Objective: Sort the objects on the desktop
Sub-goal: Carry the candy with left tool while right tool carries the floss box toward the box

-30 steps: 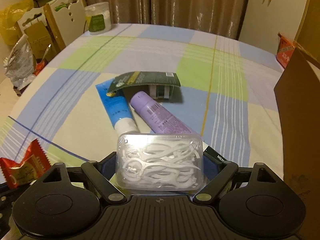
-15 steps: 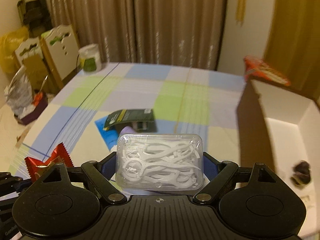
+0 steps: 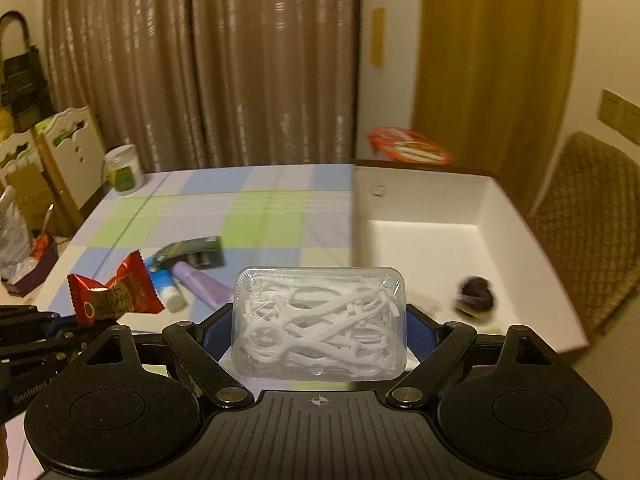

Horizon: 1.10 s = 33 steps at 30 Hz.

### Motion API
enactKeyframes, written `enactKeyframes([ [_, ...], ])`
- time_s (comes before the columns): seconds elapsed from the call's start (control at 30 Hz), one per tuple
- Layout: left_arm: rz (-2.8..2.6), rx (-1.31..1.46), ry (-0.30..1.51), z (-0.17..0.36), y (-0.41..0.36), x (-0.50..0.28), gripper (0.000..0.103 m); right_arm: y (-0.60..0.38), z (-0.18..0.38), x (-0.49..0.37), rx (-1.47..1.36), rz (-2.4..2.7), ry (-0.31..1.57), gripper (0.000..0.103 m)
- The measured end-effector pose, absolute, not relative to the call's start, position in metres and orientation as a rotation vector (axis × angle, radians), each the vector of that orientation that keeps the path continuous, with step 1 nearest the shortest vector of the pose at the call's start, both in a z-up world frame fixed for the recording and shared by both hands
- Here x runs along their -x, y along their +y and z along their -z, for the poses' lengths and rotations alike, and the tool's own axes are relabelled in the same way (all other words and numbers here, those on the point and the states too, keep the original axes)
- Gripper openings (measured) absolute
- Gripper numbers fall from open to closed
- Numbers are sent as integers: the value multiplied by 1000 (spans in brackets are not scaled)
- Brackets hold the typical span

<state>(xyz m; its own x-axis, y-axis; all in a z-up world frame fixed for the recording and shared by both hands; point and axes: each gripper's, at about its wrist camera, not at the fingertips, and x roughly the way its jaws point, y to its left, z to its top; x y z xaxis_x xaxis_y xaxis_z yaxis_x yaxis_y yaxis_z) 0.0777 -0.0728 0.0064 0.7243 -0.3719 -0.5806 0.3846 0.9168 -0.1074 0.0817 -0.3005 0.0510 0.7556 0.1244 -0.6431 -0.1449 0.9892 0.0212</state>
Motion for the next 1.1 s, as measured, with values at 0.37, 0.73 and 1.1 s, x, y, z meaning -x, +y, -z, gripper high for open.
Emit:
enactKeyframes([
  [0.37, 373, -36, 637, -16, -177, -36, 6, -426, -48, -40, 48, -170, 729, 85],
  [0.73, 283, 7, 701, -13, -256, 16, 6, -498, -26, -17, 52, -271, 795, 85],
  [1.1, 323, -22, 708, -17, -264, 28, 6, -505, -22, 1, 3, -222, 805, 85],
])
